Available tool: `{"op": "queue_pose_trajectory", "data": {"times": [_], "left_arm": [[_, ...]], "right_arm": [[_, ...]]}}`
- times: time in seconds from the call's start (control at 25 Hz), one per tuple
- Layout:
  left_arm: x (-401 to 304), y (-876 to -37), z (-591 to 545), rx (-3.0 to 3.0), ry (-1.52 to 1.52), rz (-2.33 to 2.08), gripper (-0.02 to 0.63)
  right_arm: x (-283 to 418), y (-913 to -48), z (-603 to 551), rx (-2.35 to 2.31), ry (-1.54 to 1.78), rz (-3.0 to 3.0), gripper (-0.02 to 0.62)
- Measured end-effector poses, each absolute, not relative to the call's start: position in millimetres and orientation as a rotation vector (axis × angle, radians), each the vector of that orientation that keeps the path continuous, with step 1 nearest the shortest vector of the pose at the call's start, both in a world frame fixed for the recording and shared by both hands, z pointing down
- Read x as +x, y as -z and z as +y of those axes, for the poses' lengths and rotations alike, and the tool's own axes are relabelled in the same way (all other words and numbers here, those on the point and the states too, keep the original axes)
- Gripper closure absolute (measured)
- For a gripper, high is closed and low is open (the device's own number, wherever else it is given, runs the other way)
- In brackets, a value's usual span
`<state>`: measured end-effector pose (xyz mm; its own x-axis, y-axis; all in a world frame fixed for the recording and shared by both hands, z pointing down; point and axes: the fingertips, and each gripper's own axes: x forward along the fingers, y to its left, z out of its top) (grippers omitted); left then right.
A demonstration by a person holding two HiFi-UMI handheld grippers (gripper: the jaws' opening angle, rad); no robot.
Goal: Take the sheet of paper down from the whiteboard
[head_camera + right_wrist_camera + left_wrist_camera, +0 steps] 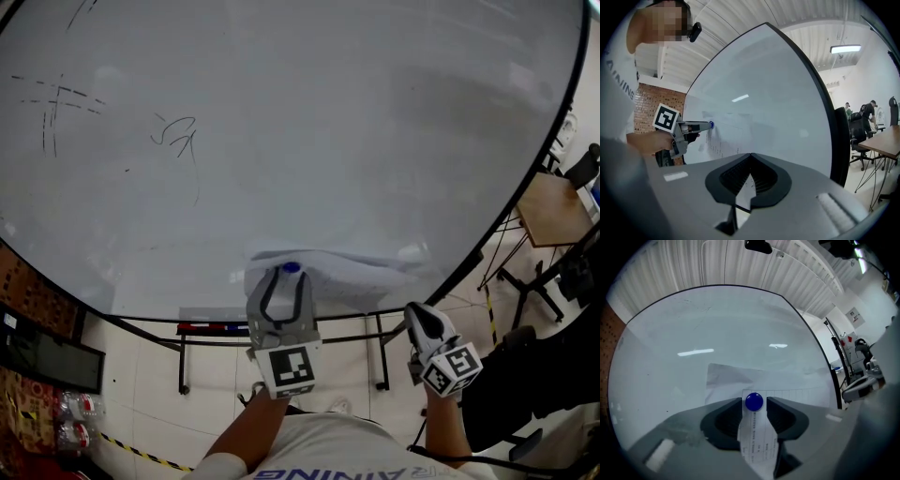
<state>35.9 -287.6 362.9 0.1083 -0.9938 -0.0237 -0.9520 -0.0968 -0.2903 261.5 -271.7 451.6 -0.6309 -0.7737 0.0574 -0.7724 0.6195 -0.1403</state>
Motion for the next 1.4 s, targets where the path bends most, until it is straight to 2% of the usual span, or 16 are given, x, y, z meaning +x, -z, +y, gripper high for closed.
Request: {"op": "queue_pose_trajectory", "data": {"times": [0.24,0.32,0.6,0.68,0.76,0.8,0.96,1.0,1.04,1.08,1.4], "left_arm": [[38,-360,-293,-2.126,0.245,1.99,0.434],[36,-358,-293,-2.116,0.232,2.005,0.472],[33,-358,-293,-2.173,0.199,1.978,0.477],[33,-357,-293,-2.198,0.154,1.982,0.477],[34,-357,-292,-2.225,0.14,1.973,0.477],[34,-359,-292,-2.236,0.154,1.96,0.477],[34,-359,-292,-2.277,0.141,1.938,0.477],[33,-360,-292,-2.289,0.132,1.936,0.477],[33,-360,-292,-2.301,0.126,1.933,0.477],[33,-361,-292,-2.313,0.121,1.928,0.477],[28,-365,-290,-2.406,0.077,1.891,0.477]], "right_arm": [[261,-451,-274,-1.318,0.239,2.826,0.589],[262,-450,-275,-1.315,0.234,2.825,0.589],[267,-432,-281,-1.27,0.148,2.766,0.583],[264,-432,-288,-1.247,0.14,2.781,0.398],[257,-431,-292,-1.208,0.137,2.808,0.337],[253,-428,-293,-1.187,0.124,2.82,0.331],[235,-414,-299,-1.147,0.041,2.842,0.331],[232,-412,-299,-1.147,0.02,2.846,0.354],[231,-410,-298,-1.16,0.0,2.847,0.443],[231,-409,-297,-1.18,-0.011,2.845,0.584],[229,-405,-282,-1.226,-0.016,2.85,0.588]]}}
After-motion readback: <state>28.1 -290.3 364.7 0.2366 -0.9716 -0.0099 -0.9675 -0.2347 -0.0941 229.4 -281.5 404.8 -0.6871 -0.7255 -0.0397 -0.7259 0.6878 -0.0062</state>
